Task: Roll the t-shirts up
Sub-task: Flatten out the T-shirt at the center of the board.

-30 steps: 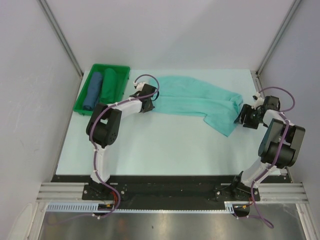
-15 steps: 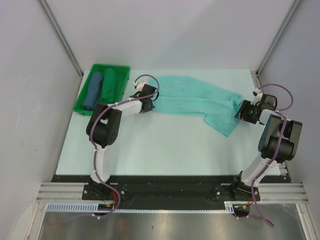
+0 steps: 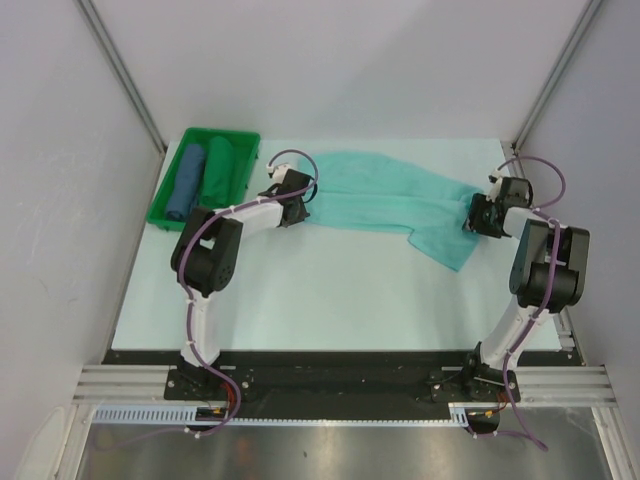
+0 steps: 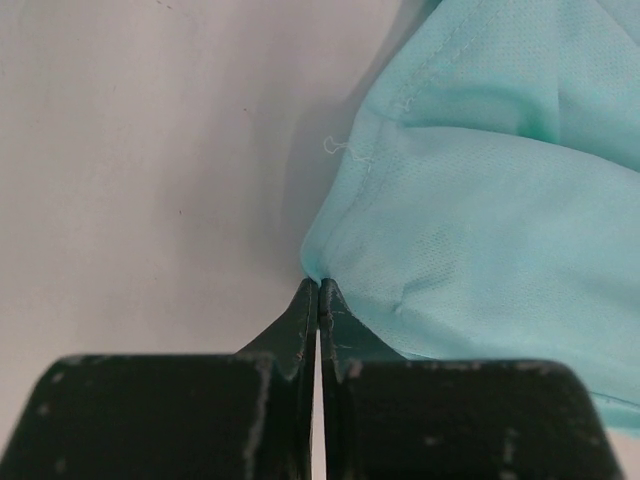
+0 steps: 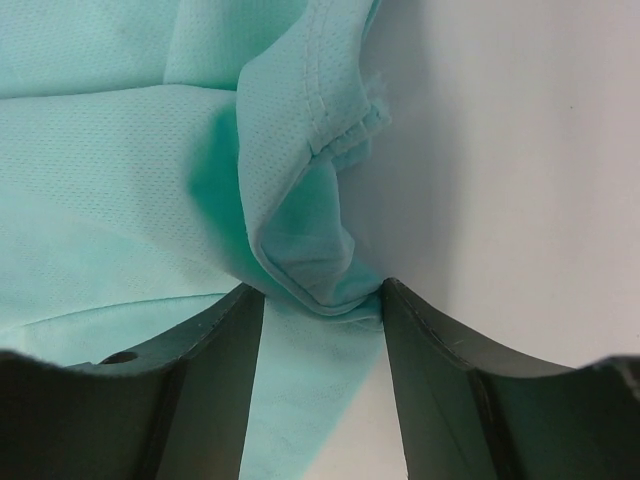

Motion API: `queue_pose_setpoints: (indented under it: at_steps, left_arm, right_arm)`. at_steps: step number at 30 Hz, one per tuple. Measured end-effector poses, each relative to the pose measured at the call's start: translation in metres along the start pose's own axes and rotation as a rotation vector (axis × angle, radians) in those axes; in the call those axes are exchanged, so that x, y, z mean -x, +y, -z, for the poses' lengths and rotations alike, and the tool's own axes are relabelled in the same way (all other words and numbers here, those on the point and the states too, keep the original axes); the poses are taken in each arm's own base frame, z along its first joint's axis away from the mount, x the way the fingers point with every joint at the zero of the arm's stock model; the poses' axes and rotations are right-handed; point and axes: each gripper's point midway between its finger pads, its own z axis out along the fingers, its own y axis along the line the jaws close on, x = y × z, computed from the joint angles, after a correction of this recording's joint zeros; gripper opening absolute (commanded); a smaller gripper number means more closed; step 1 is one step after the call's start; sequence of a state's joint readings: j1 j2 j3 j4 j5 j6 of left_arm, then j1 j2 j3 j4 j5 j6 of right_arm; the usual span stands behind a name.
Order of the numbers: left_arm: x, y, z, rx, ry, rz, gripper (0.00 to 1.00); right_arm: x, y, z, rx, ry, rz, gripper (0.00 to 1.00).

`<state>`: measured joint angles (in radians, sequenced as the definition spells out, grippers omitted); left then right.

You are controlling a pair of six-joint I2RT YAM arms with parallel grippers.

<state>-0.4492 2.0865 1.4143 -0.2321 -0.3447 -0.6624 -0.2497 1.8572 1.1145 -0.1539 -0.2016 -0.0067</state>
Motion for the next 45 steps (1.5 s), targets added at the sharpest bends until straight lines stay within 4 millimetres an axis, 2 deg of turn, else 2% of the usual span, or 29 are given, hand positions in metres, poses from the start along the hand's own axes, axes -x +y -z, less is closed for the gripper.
queue_pose_setpoints:
  at_steps: [4, 7, 10, 11, 13, 17, 22, 26, 30, 35, 38, 40, 42, 45]
  left_arm:
    - [-0.001, -0.001, 0.001, -0.008, 0.003, 0.001, 0.0]
    - [0.0, 0.0, 0.004, -0.011, 0.002, 0.001, 0.0]
    - [0.004, -0.001, 0.008, -0.017, -0.007, -0.002, 0.0]
    - [0.005, -0.002, 0.009, -0.019, -0.01, -0.001, 0.0]
    - [0.007, -0.003, 0.011, -0.023, -0.014, 0.001, 0.0]
    - [0.01, -0.003, 0.013, -0.027, -0.02, 0.003, 0.0]
    - [0.014, -0.001, 0.022, -0.028, -0.031, -0.005, 0.0]
    - [0.033, 0.002, 0.046, -0.034, -0.078, -0.015, 0.0]
    - [0.067, 0.004, 0.09, -0.06, -0.178, -0.011, 0.0]
    - [0.114, 0.007, 0.171, -0.138, -0.343, 0.006, 0.0]
    - [0.133, 0.006, 0.227, -0.211, -0.442, 0.008, 0.0]
    - [0.145, 0.001, 0.274, -0.289, -0.519, 0.01, 0.0]
    - [0.152, -0.001, 0.316, -0.363, -0.582, 0.012, 0.0]
    - [0.156, -0.001, 0.367, -0.458, -0.653, 0.017, 0.0]
  right_arm:
    - [-0.001, -0.006, 0.002, -0.018, 0.007, -0.027, 0.53]
    - [-0.002, -0.019, 0.005, -0.029, 0.014, -0.07, 0.56]
    - [-0.003, -0.022, 0.007, -0.018, 0.019, -0.093, 0.55]
    - [-0.003, -0.022, 0.007, -0.012, 0.021, -0.095, 0.5]
    - [-0.004, -0.021, 0.008, -0.007, 0.024, -0.096, 0.45]
    - [-0.008, -0.017, 0.009, 0.014, 0.042, -0.102, 0.0]
    - [-0.013, -0.014, 0.017, 0.043, 0.068, -0.122, 0.0]
    - [0.006, -0.008, 0.048, 0.066, 0.014, -0.113, 0.0]
    - [0.048, 0.005, 0.105, 0.099, -0.145, -0.046, 0.0]
    - [0.094, 0.018, 0.179, 0.151, -0.338, 0.027, 0.0]
    - [0.117, 0.018, 0.224, 0.195, -0.438, 0.037, 0.0]
    - [0.131, 0.012, 0.254, 0.213, -0.505, 0.034, 0.0]
    - [0.142, 0.006, 0.285, 0.246, -0.568, 0.015, 0.0]
    - [0.151, 0.0, 0.329, 0.314, -0.647, -0.015, 0.0]
